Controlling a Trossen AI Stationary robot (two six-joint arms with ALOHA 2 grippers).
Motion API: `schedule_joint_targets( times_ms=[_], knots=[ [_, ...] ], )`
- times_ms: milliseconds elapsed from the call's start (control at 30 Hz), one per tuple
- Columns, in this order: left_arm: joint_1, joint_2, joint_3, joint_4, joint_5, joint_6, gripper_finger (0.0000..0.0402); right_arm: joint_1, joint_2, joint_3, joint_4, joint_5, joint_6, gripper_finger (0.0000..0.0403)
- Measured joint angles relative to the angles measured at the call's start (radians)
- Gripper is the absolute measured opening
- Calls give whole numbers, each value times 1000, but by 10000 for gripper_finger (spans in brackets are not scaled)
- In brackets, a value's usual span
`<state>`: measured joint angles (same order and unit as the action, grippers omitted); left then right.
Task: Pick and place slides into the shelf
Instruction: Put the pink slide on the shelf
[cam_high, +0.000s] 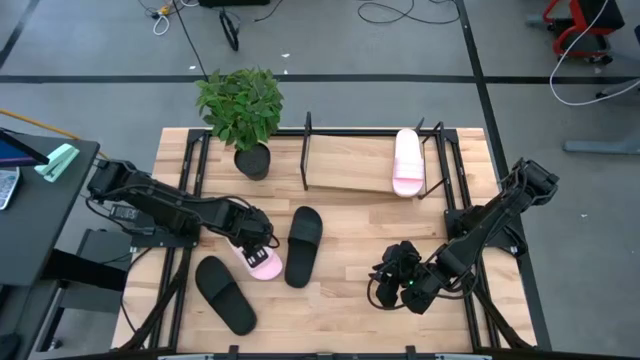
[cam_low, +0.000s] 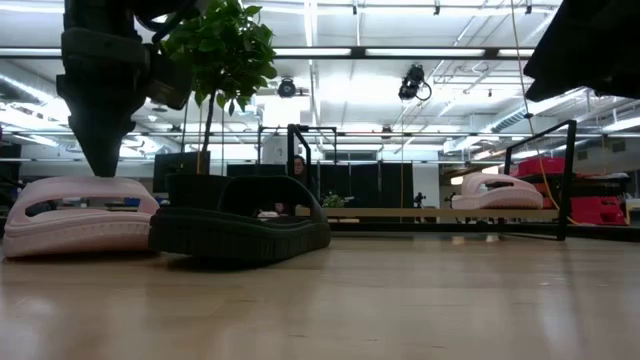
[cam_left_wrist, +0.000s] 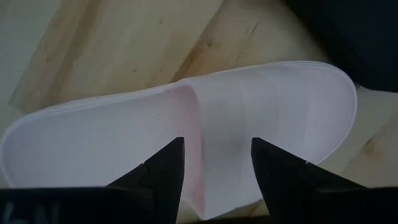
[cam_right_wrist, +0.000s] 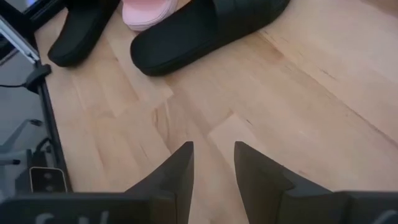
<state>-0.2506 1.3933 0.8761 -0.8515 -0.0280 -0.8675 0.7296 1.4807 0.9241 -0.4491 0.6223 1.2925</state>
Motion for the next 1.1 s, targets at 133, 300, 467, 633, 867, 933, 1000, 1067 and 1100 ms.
schedule_joint_targets(
  times_ms=[133, 300, 467, 633, 867, 933, 1000, 1067, 1100],
  knots=[
    [3, 0, 0, 0, 7, 1, 184, 0, 0, 0, 2, 1, -1, 121],
    [3, 0, 0, 42, 14, 0, 183, 0, 0, 0, 2, 1, -3, 121],
    [3, 5, 0, 59, 14, -3, 166, 0, 0, 0, 1, 1, -4, 121],
    [1, 31, 0, 86, 14, 18, 132, 0, 0, 0, 1, 1, -4, 121],
    [1, 41, 0, 92, 10, 47, 32, -1, 0, 0, -4, 13, -3, 121],
    [4, 41, 0, 90, 11, 54, 12, -1, 0, 0, -8, 17, -3, 121],
    [3, 41, 0, 90, 11, 53, 13, -1, 0, 0, -15, 28, -3, 121],
    [1, 41, 0, 91, 16, 44, 16, -1, 0, 0, -17, 35, -3, 121],
    [1, 41, 0, 91, 24, 41, 15, -1, 0, 0, -17, 35, -3, 121]
  ],
)
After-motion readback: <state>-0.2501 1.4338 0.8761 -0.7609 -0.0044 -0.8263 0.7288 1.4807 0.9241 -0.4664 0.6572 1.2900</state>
